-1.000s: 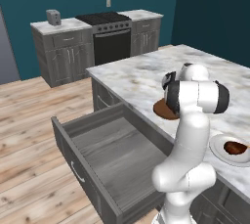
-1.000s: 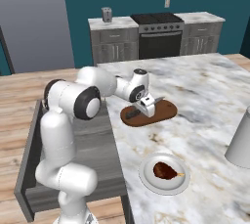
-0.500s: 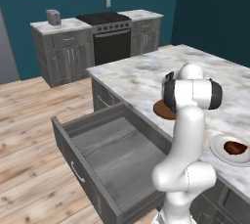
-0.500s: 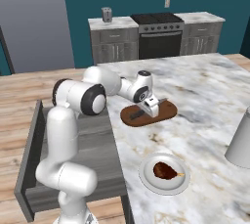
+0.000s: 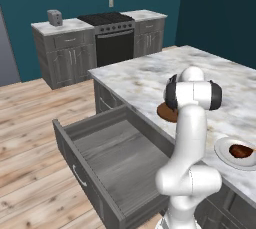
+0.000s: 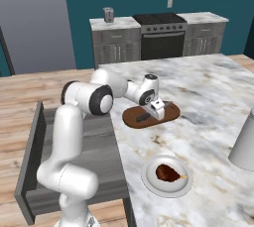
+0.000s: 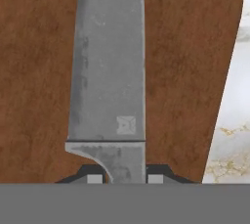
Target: Pick up the knife from the drawer and place it on the cutting board. Then place the meat from the plate to the cutting board.
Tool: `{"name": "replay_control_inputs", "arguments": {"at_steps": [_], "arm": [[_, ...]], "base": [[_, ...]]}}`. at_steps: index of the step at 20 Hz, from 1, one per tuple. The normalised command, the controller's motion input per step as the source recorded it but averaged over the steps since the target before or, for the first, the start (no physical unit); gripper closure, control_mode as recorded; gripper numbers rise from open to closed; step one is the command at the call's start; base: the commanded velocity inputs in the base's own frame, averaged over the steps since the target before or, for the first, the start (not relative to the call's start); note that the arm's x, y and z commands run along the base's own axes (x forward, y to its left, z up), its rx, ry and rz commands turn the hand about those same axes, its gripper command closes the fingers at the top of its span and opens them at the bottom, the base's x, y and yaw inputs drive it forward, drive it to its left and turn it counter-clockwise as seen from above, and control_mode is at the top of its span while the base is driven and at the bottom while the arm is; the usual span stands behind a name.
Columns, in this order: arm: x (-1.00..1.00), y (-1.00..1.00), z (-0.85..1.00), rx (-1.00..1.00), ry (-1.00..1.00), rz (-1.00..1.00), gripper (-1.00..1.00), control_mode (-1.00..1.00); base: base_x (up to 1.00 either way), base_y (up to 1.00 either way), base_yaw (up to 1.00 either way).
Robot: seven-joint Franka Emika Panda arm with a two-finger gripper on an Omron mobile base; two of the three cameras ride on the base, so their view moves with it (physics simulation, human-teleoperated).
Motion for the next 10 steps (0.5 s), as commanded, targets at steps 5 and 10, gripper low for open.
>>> {"name": "replay_control_inputs", "arguments": {"at_steps": [5, 10], "arm": [[0.05, -0.01, -0.33, 0.0, 0.0, 0.0, 1.0, -1.0], [0.06, 0.0, -0.38, 0.0, 0.0, 0.0, 1.0, -1.0]], "base": [[0.0, 0.0, 0.0], [0.0, 0.0, 0.0]]}}
